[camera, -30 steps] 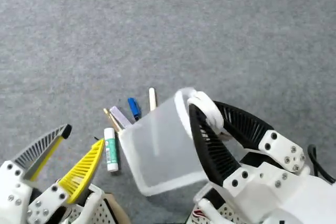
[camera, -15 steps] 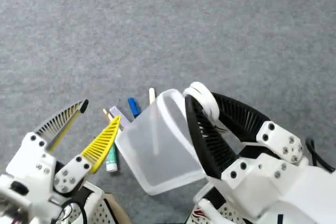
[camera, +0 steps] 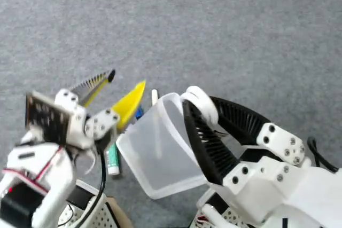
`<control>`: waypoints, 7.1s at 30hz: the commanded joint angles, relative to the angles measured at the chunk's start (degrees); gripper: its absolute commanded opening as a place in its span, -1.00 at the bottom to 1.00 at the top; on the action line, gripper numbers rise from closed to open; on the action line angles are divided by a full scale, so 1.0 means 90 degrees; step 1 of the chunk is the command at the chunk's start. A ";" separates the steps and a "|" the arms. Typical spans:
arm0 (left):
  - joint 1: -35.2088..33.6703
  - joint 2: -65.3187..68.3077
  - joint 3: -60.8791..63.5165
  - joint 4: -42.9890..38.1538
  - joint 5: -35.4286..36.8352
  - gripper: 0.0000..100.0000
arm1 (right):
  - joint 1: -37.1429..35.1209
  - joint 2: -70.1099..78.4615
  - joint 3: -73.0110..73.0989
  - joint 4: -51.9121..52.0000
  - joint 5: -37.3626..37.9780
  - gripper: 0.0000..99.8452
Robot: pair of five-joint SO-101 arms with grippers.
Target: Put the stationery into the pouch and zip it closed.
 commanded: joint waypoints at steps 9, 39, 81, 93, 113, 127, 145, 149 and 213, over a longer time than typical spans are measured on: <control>0.0562 0.3096 -0.3346 0.2100 0.1192 -0.54 | -0.0078 0.0210 0.0063 -0.0039 -0.0029 -0.98; 0.0884 0.5001 -0.5436 0.4464 0.0830 -0.55 | -0.0078 0.0200 0.0015 -0.0039 -0.0039 -0.98; 0.0962 0.5001 -0.4156 0.4659 0.0791 -0.55 | -0.0078 0.0171 0.0015 -0.0049 -0.0039 -0.98; 0.0962 0.4991 -0.3316 0.4659 0.0781 -0.86 | -0.0078 0.0181 -0.0093 -0.0049 -0.0039 -0.98; 0.1519 0.3565 -0.2623 0.4659 0.0821 -0.94 | -0.0078 0.0181 -0.0298 -0.0049 -0.0039 -0.98; 0.2711 0.0879 -0.1558 0.4659 0.0654 -0.92 | -0.0078 0.0220 -0.0493 -0.0049 -0.0039 -0.98; 0.2691 0.0791 -0.0669 0.4659 -0.0166 -0.60 | -0.0078 0.0210 -0.0493 -0.0049 -0.0039 -0.98; 0.2672 0.0791 -0.0943 0.4659 -0.0371 -0.60 | -0.0264 0.0210 -0.0474 -0.0049 -0.0039 -0.98; -0.0503 0.0781 -0.2974 0.3702 0.0908 -0.94 | -0.0244 0.0171 -0.0884 -0.0518 0.0811 -0.75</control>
